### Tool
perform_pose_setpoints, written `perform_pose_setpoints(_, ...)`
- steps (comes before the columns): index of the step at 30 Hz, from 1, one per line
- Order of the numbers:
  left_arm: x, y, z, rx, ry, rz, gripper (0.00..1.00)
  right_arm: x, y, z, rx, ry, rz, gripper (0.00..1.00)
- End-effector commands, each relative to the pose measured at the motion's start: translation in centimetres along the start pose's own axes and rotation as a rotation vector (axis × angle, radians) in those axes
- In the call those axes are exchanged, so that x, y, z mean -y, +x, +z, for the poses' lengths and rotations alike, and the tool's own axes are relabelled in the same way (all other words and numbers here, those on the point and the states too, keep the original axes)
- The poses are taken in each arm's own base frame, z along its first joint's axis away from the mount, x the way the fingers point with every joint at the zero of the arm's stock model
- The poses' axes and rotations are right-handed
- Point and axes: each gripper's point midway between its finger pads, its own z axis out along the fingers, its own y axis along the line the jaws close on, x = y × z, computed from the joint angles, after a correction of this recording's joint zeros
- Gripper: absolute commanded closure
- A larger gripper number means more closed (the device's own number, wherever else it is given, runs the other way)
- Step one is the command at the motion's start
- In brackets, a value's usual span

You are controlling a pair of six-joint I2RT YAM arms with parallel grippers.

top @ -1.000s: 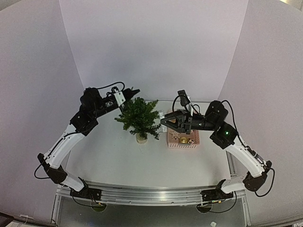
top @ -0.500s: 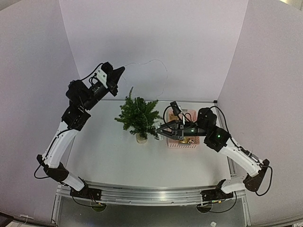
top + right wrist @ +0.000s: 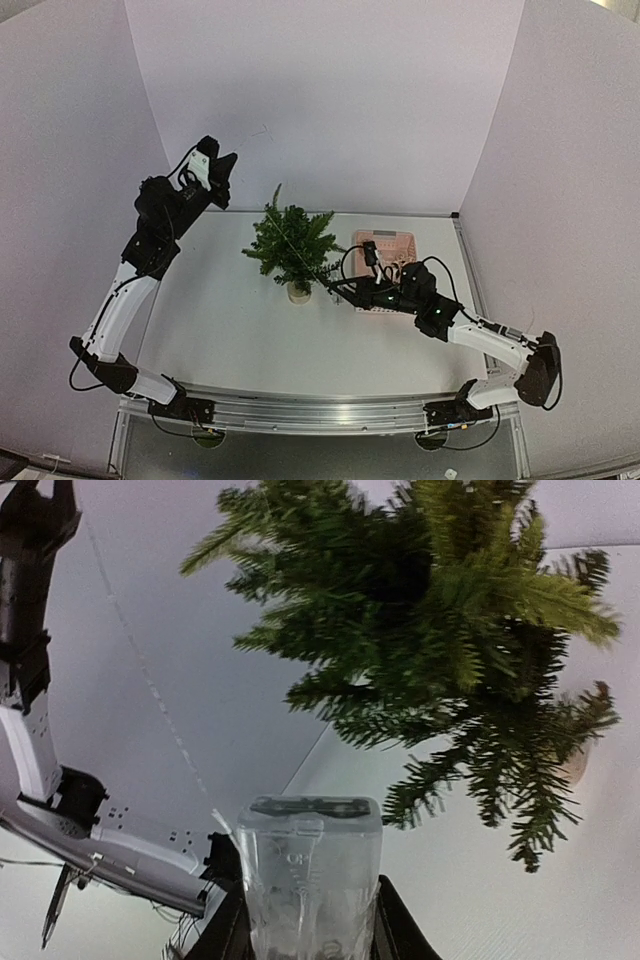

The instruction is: Decorate the small christmas tree

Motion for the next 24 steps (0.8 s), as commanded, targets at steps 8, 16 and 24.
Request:
perform_pose_setpoints(8, -5.4, -3.2, -4.2, 0.088, -0.165, -0.013, 1.00, 4.2, -1.7, 0.8, 0.256, 0.135, 0.138, 0.97)
perform_pose_setpoints(16, -5.7, -9.4, -6.5, 0.251, -0.172, 0.112, 1.00, 2.3, -2.9, 3.1, 0.264, 0.089, 0.135, 0.98)
perform_pose_setpoints(24, -7.5, -12.3, -8.3, 0.327, -0.291, 0.195, 1.00, -1.3, -6.6, 3.8, 0.355, 0.028, 0.095, 0.99)
